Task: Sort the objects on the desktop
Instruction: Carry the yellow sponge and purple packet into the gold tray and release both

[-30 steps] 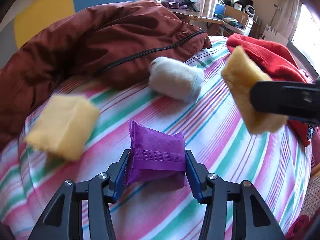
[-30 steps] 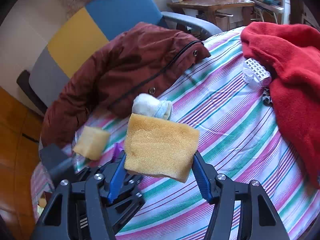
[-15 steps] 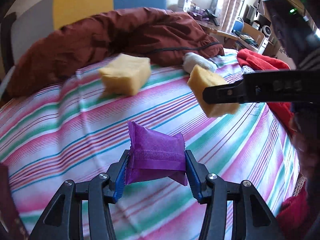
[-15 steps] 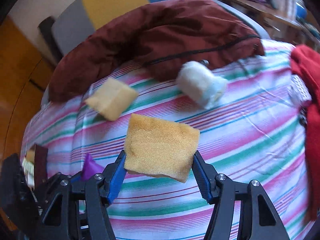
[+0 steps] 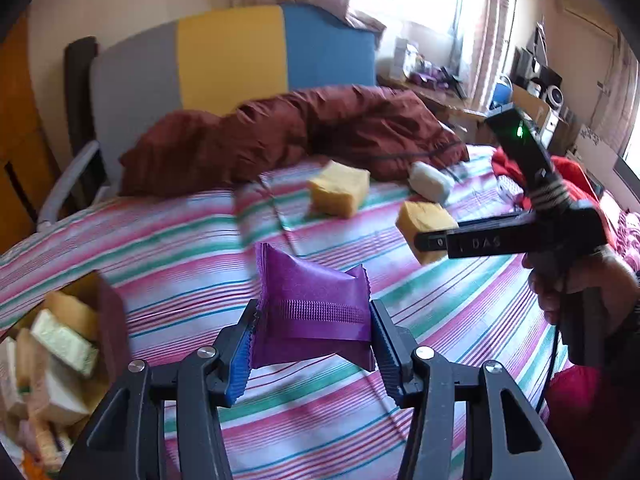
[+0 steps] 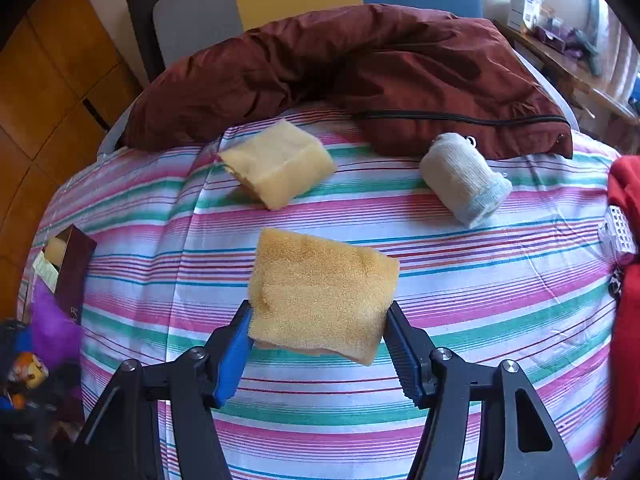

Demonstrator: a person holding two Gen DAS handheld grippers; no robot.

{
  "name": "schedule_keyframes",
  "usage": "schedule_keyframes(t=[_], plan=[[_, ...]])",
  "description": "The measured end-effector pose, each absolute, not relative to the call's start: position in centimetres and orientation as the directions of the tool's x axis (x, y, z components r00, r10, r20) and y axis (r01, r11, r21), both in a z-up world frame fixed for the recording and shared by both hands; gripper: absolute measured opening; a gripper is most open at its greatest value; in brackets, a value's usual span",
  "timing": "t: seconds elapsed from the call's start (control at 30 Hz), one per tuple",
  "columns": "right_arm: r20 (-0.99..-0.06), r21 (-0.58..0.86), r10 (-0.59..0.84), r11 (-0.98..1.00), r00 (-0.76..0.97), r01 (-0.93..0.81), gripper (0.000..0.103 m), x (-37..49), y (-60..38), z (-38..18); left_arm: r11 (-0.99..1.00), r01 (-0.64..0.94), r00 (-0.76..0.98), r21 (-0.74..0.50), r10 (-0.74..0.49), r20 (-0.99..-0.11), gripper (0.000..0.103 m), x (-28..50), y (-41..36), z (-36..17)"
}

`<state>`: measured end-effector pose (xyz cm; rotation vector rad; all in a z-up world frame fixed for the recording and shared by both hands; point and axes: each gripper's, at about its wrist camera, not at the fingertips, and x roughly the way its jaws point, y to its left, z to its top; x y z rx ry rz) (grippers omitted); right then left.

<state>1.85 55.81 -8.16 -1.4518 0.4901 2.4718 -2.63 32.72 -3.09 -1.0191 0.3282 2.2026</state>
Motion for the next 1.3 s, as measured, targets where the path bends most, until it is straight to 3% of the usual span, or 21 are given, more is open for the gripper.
schedule_keyframes(t=[0.53, 0.93, 1.3], plan=[[-0.845, 0.175, -0.018, -0.954, -0.535, -0.244, 0.063, 1.2, 50.5, -5.9, -0.833, -0.55, -0.586, -0.062, 0.437, -0.682, 0.053, -2.3, 21.9, 0.9], [-0.792, 0.189, -0.123, -0.981, -0.598, -0.049, 0.064, -0.4, 39.4, -1.3, -0.89, -0.443, -0.614, -0.109, 0.39, -0.686, 0.053, -3.2, 15.5, 0.0], [-0.776, 0.227, -0.239, -0.969, -0.583, 0.096, 0.065, -1.6, 29.2, -1.0, -0.935, -0.318, -0.642, -0.159, 0.336, -0.689, 0.053, -5.5, 9.1, -0.8]])
